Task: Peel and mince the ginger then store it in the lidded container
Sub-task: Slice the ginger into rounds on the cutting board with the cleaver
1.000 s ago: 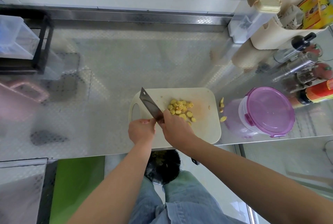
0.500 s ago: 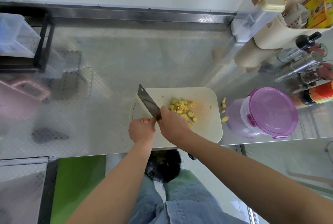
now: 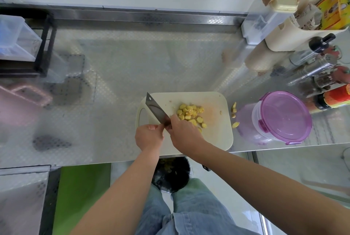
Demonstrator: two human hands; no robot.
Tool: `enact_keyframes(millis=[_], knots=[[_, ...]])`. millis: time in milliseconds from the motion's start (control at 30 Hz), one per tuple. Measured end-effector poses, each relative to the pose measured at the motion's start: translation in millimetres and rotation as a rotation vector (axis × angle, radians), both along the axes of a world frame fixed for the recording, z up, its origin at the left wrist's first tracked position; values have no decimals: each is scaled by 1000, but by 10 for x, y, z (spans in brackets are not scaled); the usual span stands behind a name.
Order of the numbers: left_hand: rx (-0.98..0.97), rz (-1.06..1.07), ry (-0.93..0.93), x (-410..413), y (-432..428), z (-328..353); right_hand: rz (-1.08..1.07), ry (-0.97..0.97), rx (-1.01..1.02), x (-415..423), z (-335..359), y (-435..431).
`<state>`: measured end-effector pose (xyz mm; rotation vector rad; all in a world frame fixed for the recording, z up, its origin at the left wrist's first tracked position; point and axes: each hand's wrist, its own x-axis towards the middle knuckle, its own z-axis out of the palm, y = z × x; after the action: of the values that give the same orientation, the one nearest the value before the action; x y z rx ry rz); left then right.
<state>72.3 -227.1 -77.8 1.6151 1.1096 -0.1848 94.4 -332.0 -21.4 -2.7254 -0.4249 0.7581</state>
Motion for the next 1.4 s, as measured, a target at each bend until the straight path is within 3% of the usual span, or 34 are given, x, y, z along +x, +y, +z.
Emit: enact_keyframes(millis=[967, 1400], knots=[[-77, 80, 28, 39, 18, -6, 11, 15, 23, 52, 16, 77], [12, -8, 47, 12, 112, 22, -1, 19, 32, 37, -91, 136]])
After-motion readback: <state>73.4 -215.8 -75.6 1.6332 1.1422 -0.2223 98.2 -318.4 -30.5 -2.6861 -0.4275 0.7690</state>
